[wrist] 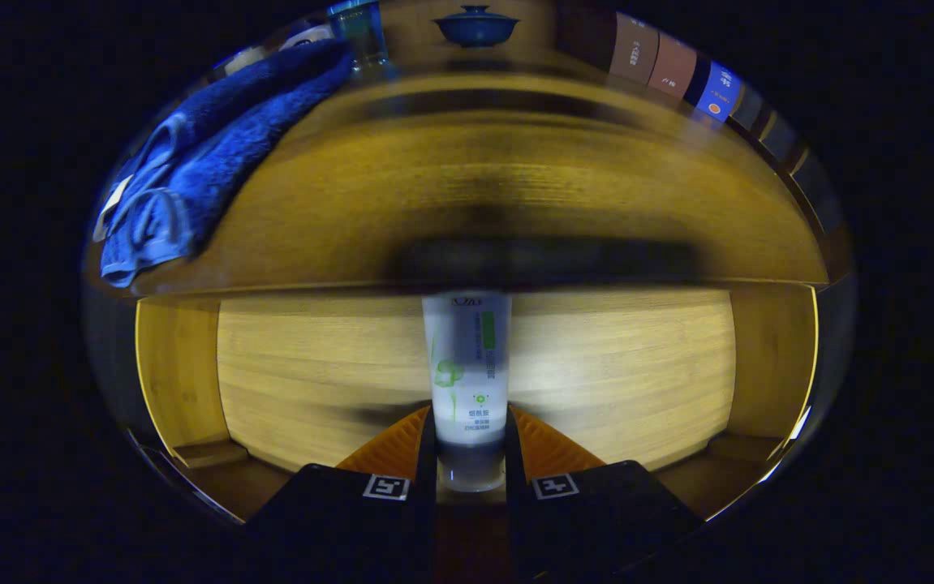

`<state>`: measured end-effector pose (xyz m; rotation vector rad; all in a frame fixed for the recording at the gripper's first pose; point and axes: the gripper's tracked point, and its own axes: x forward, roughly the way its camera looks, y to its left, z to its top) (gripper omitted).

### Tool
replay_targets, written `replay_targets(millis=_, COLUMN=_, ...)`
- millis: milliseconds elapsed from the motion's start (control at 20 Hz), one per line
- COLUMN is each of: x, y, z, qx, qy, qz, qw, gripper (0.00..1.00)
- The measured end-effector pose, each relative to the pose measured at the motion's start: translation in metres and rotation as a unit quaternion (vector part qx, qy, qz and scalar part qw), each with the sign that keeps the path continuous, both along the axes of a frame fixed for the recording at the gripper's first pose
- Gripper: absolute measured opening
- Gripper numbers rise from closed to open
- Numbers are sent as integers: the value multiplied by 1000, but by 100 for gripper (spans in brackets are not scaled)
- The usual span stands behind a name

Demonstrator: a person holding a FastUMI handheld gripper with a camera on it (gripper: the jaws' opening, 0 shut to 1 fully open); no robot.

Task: Pull open the drawer, take out the items inside it, and place them on the countertop above the cabinet.

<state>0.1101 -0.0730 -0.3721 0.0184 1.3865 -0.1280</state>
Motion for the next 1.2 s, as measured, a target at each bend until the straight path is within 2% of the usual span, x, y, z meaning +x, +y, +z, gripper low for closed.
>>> replay_targets(millis=150, x=-12, y=9, z=26, qx=11, qy=-23, qz=20, qw=999, gripper=40)
replay_targets(millis=750, x=-31, y=23, z=81, qx=17, qy=-91, qz=40, qw=995, gripper=40)
replay_targets(millis=950, x=-14, y=24, z=109, qx=22, qy=-127, qz=35, qw=991, gripper=40)
replay_targets(millis=1200, x=45, y=13, z=130, qx=12, qy=-157, qz=27, qw=987, gripper=40)
